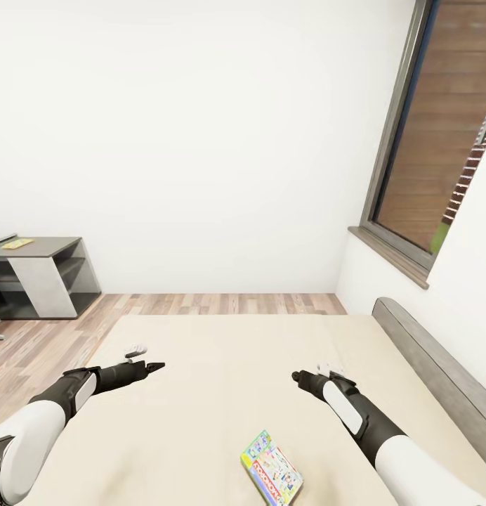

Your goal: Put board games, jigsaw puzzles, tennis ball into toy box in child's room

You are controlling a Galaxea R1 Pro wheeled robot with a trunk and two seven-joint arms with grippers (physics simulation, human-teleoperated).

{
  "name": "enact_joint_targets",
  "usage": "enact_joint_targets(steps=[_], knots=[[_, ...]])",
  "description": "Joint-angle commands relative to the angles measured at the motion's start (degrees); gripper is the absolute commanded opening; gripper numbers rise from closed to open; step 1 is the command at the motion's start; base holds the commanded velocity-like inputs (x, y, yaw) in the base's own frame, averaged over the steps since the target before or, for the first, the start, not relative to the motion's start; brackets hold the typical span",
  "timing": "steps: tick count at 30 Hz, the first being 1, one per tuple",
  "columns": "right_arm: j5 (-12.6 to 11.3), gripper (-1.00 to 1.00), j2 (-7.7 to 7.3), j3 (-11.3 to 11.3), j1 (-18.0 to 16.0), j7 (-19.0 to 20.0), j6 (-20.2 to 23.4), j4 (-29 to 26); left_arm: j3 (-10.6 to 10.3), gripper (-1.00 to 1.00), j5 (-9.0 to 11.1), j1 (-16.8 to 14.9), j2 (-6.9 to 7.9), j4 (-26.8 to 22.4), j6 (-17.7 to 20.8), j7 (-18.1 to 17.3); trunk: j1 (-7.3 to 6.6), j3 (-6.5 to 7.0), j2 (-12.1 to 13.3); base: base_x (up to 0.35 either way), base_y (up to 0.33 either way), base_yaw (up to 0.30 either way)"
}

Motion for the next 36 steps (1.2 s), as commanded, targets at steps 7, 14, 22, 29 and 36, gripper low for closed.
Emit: enact_joint_targets(steps=[7, 14, 22, 29, 36], knots=[[-0.57, 1.0, -0.09, 0.42, -0.07, -0.52, 0.19, -0.13, 0.5, 1.0, -0.59, -0.05, -0.03, -0.08, 0.36, -0.32, 0.04, -0.69, -0.14, 0.0, 0.0, 0.0], [-0.2, 1.0, -0.09, 0.53, -0.07, -0.52, 0.25, -0.11, 0.5, 1.0, -0.59, -0.05, -0.03, -0.08, 0.36, -0.32, 0.04, -1.34, -0.14, 0.0, 0.0, 0.0], [-0.21, 1.0, -0.09, 0.49, -0.07, -0.52, 0.38, -0.08, 0.5, 1.0, -0.58, -0.05, -0.06, -0.08, 0.36, -0.32, 0.04, -2.1, -0.14, 0.0, 0.0, 0.0], [-0.22, 1.0, -0.09, 0.47, -0.07, -0.52, 0.54, -0.1, 0.5, 1.0, -0.57, -0.05, -0.03, -0.08, 0.35, -0.32, 0.04, -2.76, -0.14, 0.0, 0.0, 0.0], [-0.22, 1.0, -0.09, 0.46, -0.11, -0.52, 0.59, -0.12, 0.5, 1.0, -0.55, -0.05, -0.03, -0.08, 0.35, -0.32, 0.04, -3.42, -0.14, 0.0, 0.0, 0.0]])
